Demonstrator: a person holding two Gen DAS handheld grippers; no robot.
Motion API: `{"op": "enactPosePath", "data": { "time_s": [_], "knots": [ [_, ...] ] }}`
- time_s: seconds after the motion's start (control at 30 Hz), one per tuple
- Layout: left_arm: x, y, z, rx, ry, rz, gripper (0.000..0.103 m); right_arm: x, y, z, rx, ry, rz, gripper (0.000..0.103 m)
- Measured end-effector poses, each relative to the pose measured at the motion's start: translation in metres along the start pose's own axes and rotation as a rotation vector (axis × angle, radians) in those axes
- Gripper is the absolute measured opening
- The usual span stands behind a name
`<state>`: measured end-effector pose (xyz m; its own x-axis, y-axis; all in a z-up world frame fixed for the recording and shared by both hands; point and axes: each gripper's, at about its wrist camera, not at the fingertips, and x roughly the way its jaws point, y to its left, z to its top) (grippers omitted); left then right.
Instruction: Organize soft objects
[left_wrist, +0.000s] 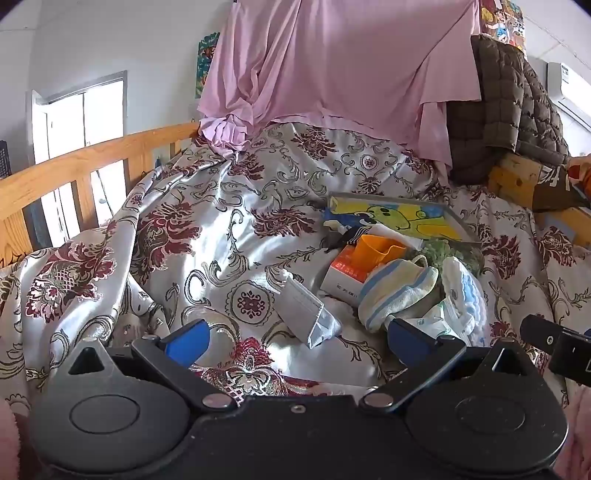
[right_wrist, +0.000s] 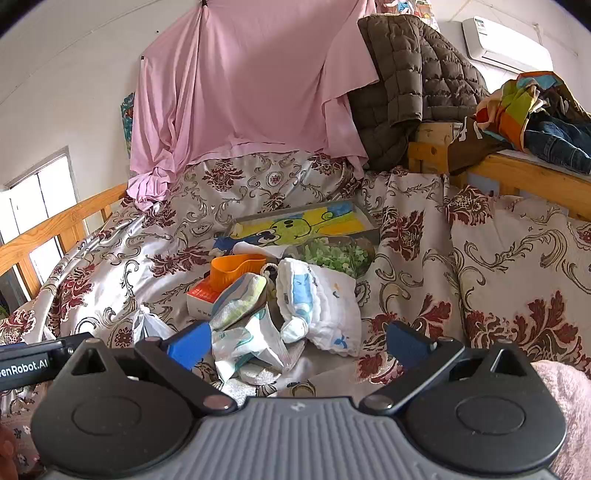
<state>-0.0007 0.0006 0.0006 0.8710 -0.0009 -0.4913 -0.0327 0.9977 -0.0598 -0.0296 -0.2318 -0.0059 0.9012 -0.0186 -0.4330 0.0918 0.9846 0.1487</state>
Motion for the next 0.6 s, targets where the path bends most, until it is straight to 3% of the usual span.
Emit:
{"op": "enactPosePath", "data": {
  "time_s": [0.6],
  "knots": [
    [-0.0013, -0.0002, -0.0013, -0.001, -0.003, 0.000, 0.102, -0.0002, -0.0006, 0.0000, 0.003, 0.003, 0.001, 0.103]
  ]
}}
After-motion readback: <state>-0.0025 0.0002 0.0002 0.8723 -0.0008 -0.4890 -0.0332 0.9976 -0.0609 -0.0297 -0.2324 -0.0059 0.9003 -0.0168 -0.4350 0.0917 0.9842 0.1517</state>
